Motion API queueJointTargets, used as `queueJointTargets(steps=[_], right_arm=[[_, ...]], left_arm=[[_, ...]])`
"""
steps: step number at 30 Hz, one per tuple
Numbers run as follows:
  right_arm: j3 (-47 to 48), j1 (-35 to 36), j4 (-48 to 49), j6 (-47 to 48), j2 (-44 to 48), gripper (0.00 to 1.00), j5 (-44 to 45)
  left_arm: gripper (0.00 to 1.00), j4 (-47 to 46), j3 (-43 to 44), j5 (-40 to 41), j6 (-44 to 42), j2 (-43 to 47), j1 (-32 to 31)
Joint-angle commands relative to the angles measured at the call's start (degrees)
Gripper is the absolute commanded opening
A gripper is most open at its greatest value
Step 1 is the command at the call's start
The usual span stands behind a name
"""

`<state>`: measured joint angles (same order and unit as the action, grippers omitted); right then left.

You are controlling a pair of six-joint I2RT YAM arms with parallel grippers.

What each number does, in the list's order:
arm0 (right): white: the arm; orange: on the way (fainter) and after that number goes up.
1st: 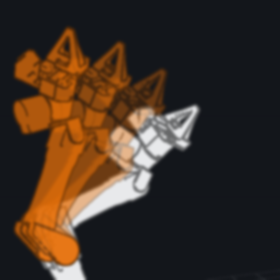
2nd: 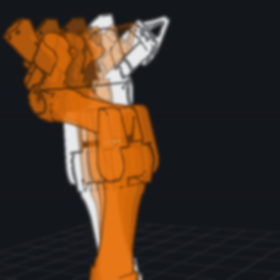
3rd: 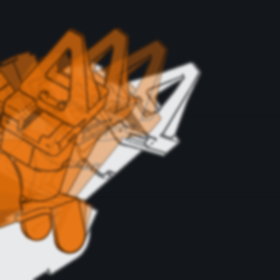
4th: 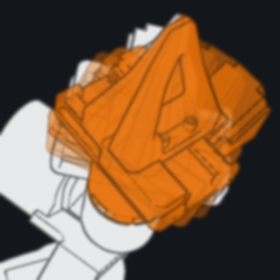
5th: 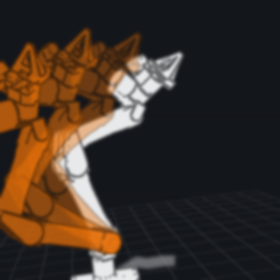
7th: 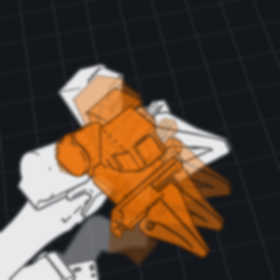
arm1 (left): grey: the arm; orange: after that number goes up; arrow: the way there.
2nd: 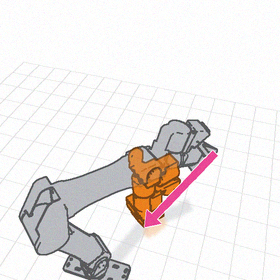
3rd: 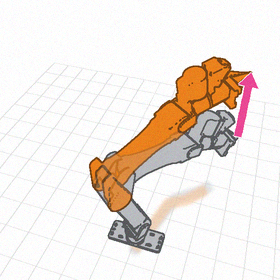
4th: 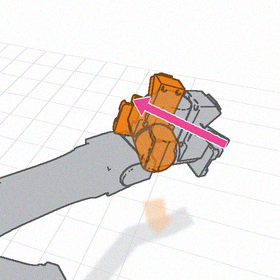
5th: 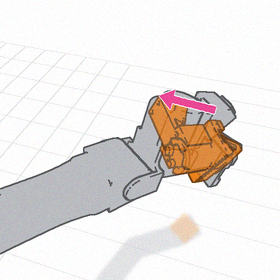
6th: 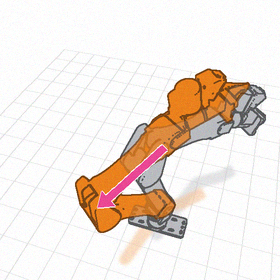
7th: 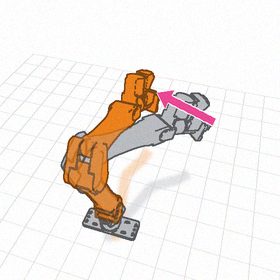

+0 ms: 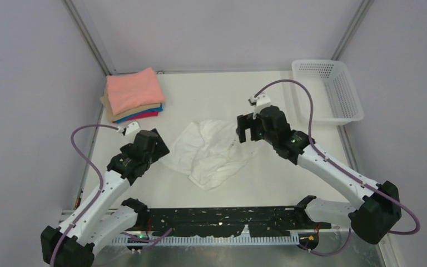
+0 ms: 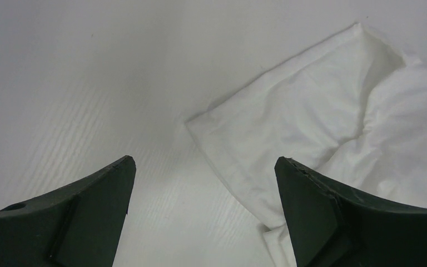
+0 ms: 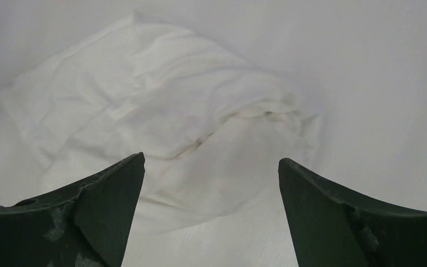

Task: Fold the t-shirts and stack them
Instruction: Move the tshirt to the center of the board, then flatten out the tshirt

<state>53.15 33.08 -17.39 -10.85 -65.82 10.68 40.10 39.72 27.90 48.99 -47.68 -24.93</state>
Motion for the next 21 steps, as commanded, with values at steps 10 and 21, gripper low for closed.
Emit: queueJointTargets(steps=[10, 21], right_arm=[[13.83, 30.18, 2.1, 13.35, -26.9, 0.93, -12.21], [26.33, 32.31, -5.63, 14.98, -43.62, 0.88, 3.17]], left_arm=[[0.99, -9.5, -9.16, -11.55, 2.32, -2.14, 8.59], [0.99, -10.43, -10.04, -11.42, 2.28, -3.59, 10.46]])
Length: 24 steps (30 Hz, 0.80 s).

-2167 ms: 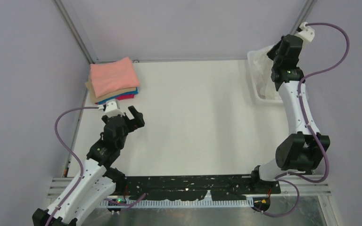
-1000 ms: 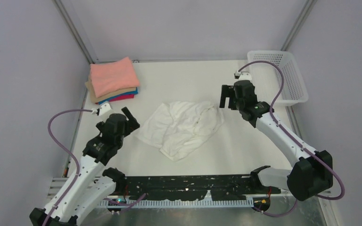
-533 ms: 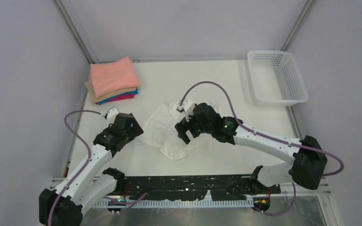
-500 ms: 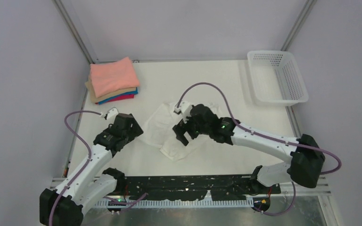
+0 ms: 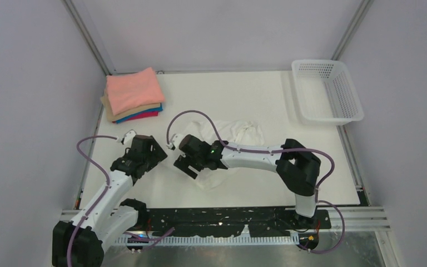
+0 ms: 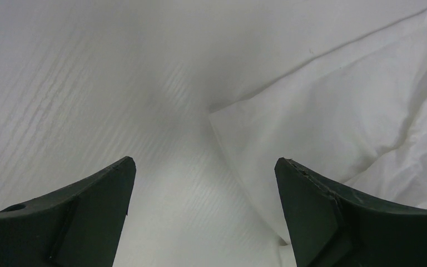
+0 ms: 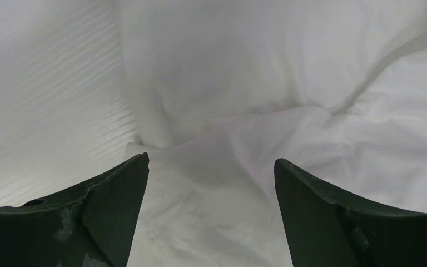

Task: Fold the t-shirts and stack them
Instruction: Flatten out the tshirt

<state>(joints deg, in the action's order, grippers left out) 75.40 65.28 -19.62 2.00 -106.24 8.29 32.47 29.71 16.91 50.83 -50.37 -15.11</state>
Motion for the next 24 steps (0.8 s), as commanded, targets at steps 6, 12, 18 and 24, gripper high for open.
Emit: queueJointTargets(steps=[6, 12, 18, 24], right_arm=[[4.84, -0.39, -4.82, 1.46, -5.74, 0.67, 5.41], [4.03, -1.53, -4.39, -1.04, -4.43, 0.38, 6.82], [2.69, -1.53, -1.27, -1.92, 0.66, 0.12, 7.09], [0.67, -1.79, -0.87, -4.22, 5.28, 0.08, 9.86]], left_arm=[[0.99, -3.46, -0.02, -1.07, 0.24, -2.23, 1.14], [0.99, -3.84, -0.05, -0.45, 0.37, -2.61, 1.31], [0.99, -5.03, 0.13, -1.86, -0.07, -4.41, 1.32], [0.99, -6.83, 0.44, -4.51, -0.84, -6.72, 1.29]])
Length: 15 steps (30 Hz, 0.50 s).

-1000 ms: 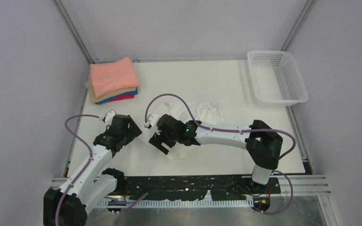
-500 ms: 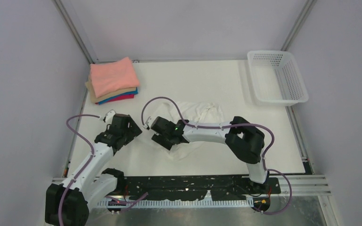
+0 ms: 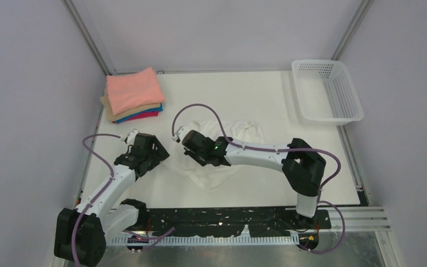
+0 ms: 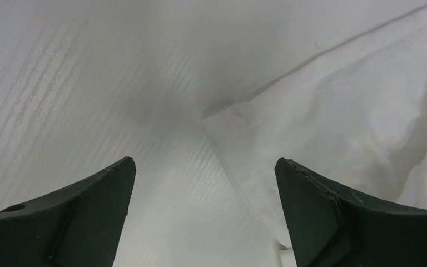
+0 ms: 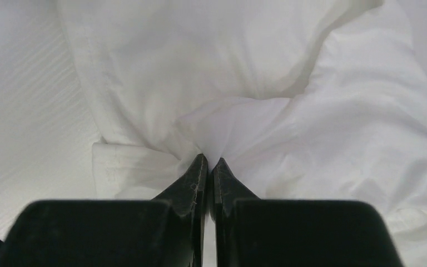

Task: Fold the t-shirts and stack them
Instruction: Flatten out the tshirt

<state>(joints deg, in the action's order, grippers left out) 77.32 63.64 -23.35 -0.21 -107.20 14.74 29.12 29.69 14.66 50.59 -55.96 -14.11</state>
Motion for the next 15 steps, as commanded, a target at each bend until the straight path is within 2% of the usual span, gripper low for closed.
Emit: queueJointTargets(steps=[1, 6, 12, 15], right_arm=[[-1.76, -0.16, 3.07, -2.81, 7.78, 0.07, 4.0], [-8.12, -4.44, 4.27, -8.25, 17.26, 0.06, 6.93], [-16.76, -12.8, 6.93, -12.46, 29.87, 0.06, 2.4], [-19.08, -14.62, 7.09, -12.7, 31.65, 0.06, 2.66]], left_arm=[[0.99, -3.87, 0.65, -2.94, -0.92, -1.52, 0.26], [0.99, -4.36, 1.98, -3.99, -1.41, -4.78, 0.31], [0.99, -1.81, 7.0, -3.16, -3.96, -12.06, 0.31], [0.89, -2.9, 9.14, -3.69, -4.98, -15.92, 0.3]])
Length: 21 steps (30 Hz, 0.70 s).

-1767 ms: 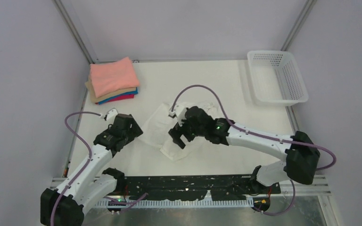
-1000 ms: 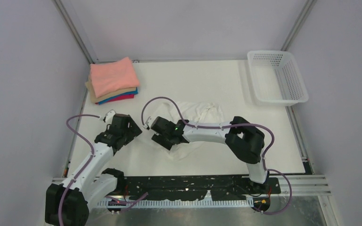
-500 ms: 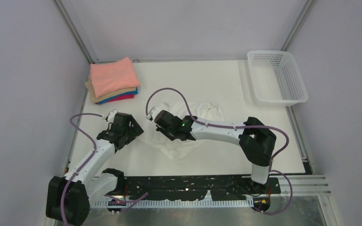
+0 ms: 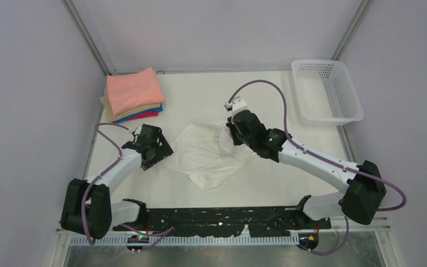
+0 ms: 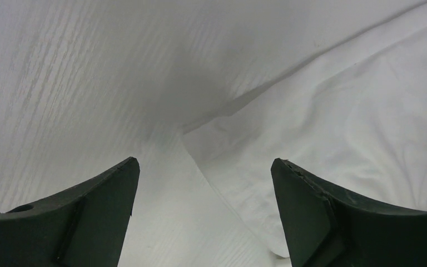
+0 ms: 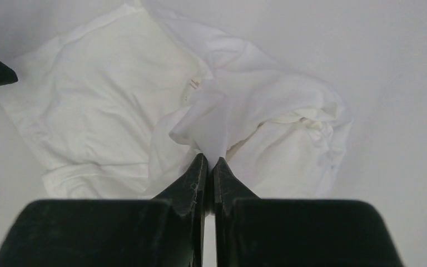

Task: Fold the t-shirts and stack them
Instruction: Flatten out the tshirt

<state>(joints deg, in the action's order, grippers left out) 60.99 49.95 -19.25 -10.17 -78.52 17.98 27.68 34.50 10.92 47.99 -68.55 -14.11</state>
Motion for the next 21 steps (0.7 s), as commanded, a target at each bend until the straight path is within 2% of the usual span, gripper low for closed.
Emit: queueJointTargets(steps=[1, 7, 14, 15, 16, 17, 18, 19, 20, 21], right_arm=[[-3.0, -1.28, 3.03, -2.74, 3.45, 0.06, -0.53], [-3.25, -5.22, 3.16, -3.09, 4.3, 0.06, -0.41], [-2.27, -8.47, 3.7, -2.07, 6.3, 0.06, 0.09], [-2.23, -8.95, 3.74, -1.97, 6.46, 0.06, 0.29], [-2.27, -9.11, 3.7, -1.83, 6.83, 0.06, 0.34], [-2.32, -9.44, 3.69, -1.8, 6.9, 0.06, 0.45], [-2.35, -9.57, 3.71, -1.78, 7.03, 0.06, 0.51], [-2.41, -9.84, 3.7, -1.78, 7.06, 0.06, 0.51], [-2.43, -9.95, 3.69, -1.78, 7.02, 0.06, 0.54], [-2.49, -10.16, 3.73, -1.8, 7.0, 0.06, 0.56]], left_arm=[[0.86, -2.04, 4.87, -1.0, -2.49, -4.61, 0.31], [0.64, -1.62, 8.07, -2.97, -2.99, -11.64, 0.27], [0.62, -0.25, 9.13, -1.56, -2.64, -13.67, 0.31], [0.59, -0.29, 9.15, -1.49, -2.57, -13.77, 0.27], [0.54, -0.58, 9.18, -1.93, -2.57, -13.86, 0.3], [0.42, -1.12, 9.28, -2.73, -2.77, -14.02, 0.31], [0.27, -1.71, 9.21, -3.76, -2.92, -14.08, 0.23], [0.04, -2.36, 9.18, -4.73, -2.98, -14.31, 0.3], [0.0, -2.9, 9.2, -5.62, -2.99, -14.54, 0.29], [0.0, -3.47, 9.25, -6.37, -3.36, -14.74, 0.19]])
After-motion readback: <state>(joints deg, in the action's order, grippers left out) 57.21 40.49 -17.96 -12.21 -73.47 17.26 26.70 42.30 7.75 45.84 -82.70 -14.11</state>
